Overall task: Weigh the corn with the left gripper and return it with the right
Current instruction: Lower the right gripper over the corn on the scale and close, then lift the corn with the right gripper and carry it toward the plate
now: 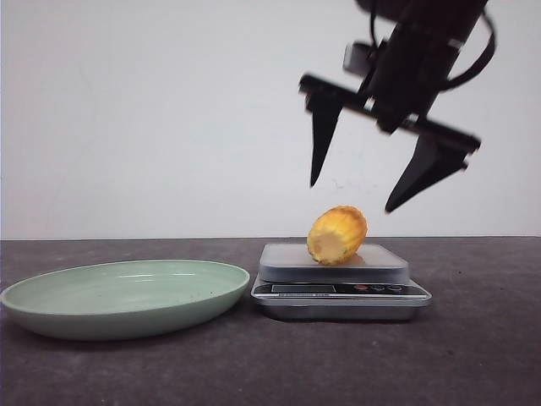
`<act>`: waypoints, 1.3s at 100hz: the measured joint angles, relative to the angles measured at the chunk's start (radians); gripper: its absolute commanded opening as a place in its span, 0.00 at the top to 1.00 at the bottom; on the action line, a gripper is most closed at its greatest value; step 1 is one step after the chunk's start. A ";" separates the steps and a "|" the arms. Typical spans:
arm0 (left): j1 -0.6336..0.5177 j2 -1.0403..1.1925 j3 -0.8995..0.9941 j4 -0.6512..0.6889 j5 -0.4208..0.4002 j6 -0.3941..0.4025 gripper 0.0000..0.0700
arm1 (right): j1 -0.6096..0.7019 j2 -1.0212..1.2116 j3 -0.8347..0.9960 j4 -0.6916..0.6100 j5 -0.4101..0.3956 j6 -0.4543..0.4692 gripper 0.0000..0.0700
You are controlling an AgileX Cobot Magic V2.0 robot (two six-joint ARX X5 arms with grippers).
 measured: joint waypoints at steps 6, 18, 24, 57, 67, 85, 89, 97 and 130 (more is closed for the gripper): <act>0.000 0.000 -0.009 0.000 0.000 0.000 0.99 | 0.001 0.022 0.000 0.026 -0.005 0.019 0.18; 0.000 0.000 -0.017 0.000 0.000 0.000 0.98 | 0.002 0.061 0.000 0.071 -0.019 0.060 0.27; 0.000 0.000 -0.017 0.000 0.000 0.000 0.98 | 0.001 0.079 0.000 0.073 -0.019 0.082 0.37; 0.000 0.000 -0.052 0.000 -0.001 0.006 0.98 | 0.001 0.121 0.000 0.058 -0.071 0.132 1.00; 0.000 0.000 -0.085 0.000 -0.003 0.016 0.98 | 0.000 0.121 0.000 0.066 -0.082 0.132 1.00; 0.000 0.000 -0.130 0.000 -0.003 0.022 0.98 | -0.006 0.103 0.007 0.144 -0.159 0.132 1.00; 0.000 0.000 -0.135 0.000 -0.003 0.023 0.98 | -0.006 0.090 0.024 0.155 -0.175 0.132 1.00; 0.000 0.000 -0.141 0.000 -0.003 0.022 0.98 | -0.004 0.066 0.096 0.185 -0.208 0.131 1.00; 0.000 0.000 -0.141 0.000 -0.003 0.023 0.98 | 0.158 0.049 0.410 0.217 -0.193 0.100 1.00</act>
